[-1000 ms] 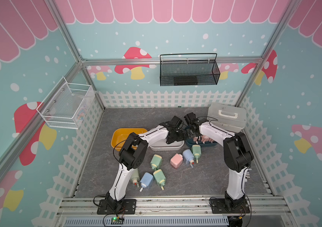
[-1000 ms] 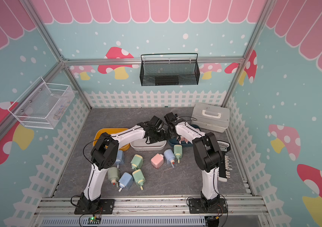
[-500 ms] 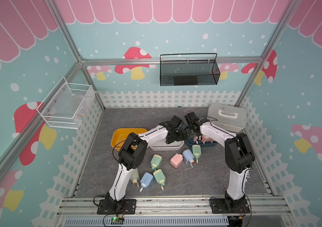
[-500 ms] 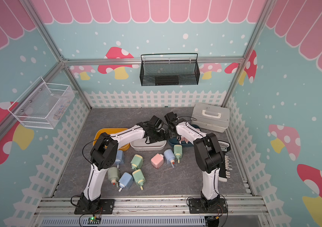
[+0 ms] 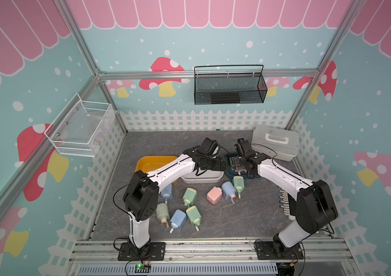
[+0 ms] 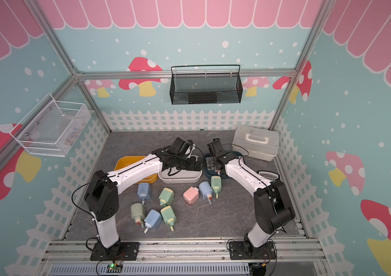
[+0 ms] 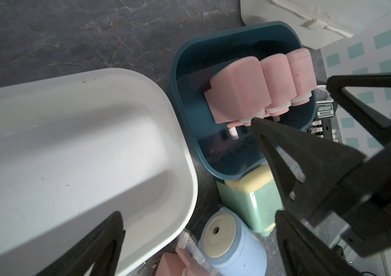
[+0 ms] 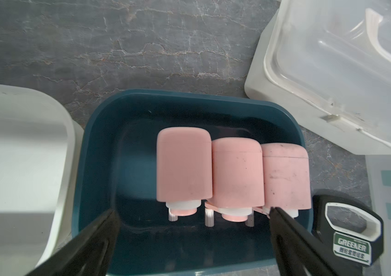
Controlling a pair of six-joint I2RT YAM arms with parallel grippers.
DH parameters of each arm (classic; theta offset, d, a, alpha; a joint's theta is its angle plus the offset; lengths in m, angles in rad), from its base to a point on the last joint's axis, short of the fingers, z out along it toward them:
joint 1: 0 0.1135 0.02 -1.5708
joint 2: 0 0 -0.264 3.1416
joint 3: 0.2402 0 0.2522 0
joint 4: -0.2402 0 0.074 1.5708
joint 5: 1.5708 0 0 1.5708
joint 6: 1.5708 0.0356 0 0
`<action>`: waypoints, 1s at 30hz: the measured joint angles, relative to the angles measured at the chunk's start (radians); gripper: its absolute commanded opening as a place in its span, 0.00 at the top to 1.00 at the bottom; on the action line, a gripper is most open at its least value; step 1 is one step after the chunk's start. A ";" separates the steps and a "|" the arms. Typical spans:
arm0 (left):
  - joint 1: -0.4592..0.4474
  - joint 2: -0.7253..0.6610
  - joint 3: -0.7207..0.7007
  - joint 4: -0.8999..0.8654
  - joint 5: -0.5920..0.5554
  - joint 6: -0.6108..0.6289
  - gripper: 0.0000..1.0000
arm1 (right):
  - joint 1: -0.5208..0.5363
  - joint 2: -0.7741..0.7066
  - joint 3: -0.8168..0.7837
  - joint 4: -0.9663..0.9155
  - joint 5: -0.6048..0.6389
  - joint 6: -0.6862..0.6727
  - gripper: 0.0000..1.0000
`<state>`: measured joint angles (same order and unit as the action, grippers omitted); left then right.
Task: Place the pencil sharpeners by color into the storage box
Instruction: Place the pencil sharpener in the storage box.
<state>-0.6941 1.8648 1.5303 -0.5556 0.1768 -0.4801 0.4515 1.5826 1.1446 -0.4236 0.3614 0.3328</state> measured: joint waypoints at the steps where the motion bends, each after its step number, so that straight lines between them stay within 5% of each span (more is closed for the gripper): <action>1: 0.000 -0.023 -0.024 0.001 -0.006 0.014 0.01 | 0.000 -0.025 -0.032 0.026 -0.011 -0.003 0.01; 11: -0.001 -0.193 -0.270 0.085 -0.034 0.119 0.01 | 0.000 -0.179 -0.189 0.193 -0.076 -0.040 0.02; 30: -0.127 -0.497 -0.951 0.705 0.108 0.404 0.02 | 0.000 -0.352 -0.330 0.301 -0.256 -0.208 0.02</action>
<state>-0.8215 1.3678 0.5793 0.1493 0.2844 -0.0761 0.4515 1.2301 0.8143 -0.1226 0.1059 0.1253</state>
